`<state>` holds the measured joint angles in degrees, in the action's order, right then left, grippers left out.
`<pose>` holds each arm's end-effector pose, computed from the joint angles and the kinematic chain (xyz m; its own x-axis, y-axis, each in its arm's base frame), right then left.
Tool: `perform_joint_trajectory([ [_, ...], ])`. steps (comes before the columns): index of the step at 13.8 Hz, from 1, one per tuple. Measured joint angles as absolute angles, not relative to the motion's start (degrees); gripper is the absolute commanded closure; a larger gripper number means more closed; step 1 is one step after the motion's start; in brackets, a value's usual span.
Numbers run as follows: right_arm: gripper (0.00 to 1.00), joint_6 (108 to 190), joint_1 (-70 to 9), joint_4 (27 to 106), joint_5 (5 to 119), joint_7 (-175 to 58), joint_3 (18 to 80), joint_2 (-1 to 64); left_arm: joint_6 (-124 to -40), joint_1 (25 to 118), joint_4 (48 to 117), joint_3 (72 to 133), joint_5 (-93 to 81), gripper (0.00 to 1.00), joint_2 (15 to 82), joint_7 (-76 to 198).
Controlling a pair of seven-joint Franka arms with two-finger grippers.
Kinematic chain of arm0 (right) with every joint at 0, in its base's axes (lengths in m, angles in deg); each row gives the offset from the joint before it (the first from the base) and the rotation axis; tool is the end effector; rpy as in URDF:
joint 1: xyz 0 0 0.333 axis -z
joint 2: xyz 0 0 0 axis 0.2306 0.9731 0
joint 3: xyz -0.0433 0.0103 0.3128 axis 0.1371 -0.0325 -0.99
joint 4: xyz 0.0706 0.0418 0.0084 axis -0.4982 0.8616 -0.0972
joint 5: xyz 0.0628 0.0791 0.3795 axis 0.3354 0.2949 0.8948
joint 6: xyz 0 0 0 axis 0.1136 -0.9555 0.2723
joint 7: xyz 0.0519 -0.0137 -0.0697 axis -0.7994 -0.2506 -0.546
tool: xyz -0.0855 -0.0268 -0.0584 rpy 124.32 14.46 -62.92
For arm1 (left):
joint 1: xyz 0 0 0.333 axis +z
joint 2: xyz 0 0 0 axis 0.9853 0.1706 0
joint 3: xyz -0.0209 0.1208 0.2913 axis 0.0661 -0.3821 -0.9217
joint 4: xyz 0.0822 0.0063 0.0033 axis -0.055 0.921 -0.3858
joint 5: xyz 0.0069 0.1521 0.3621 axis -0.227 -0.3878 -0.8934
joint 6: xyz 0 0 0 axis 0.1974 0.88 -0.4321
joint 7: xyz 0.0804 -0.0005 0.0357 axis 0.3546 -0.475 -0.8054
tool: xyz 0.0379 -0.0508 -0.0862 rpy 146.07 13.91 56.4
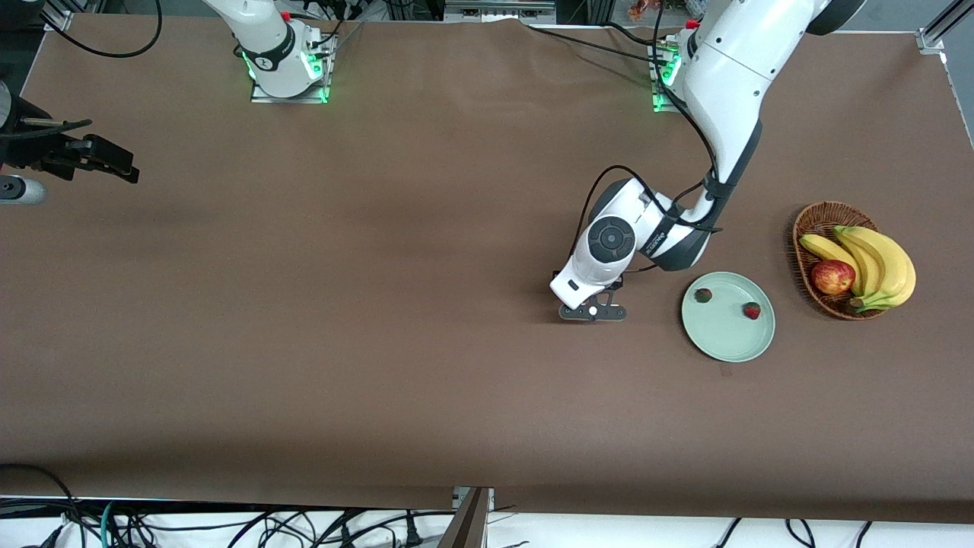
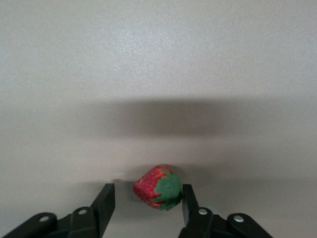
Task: Collect all strawberries into plate
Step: 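Carry the strawberry onto the plate and open the left gripper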
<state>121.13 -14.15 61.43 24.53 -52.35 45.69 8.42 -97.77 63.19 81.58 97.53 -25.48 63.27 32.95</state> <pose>0.5481 -0.0124 0.5907 0.9929 -0.0449 -0.1098 -0.0440 -0.9990 0.0109 0.5772 -0.3201 0.1786 0.9959 -0.0167 -0.0894 -0.0192 -0.9994 -0.0273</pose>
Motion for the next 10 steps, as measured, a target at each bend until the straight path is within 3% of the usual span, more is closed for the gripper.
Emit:
perform_joint_trajectory([
  [10,0.00,121.8,-14.1,61.1,24.4,-53.0,45.5,9.2,-98.9,63.3,81.1,97.5,-25.7,0.44,63.3,33.0],
])
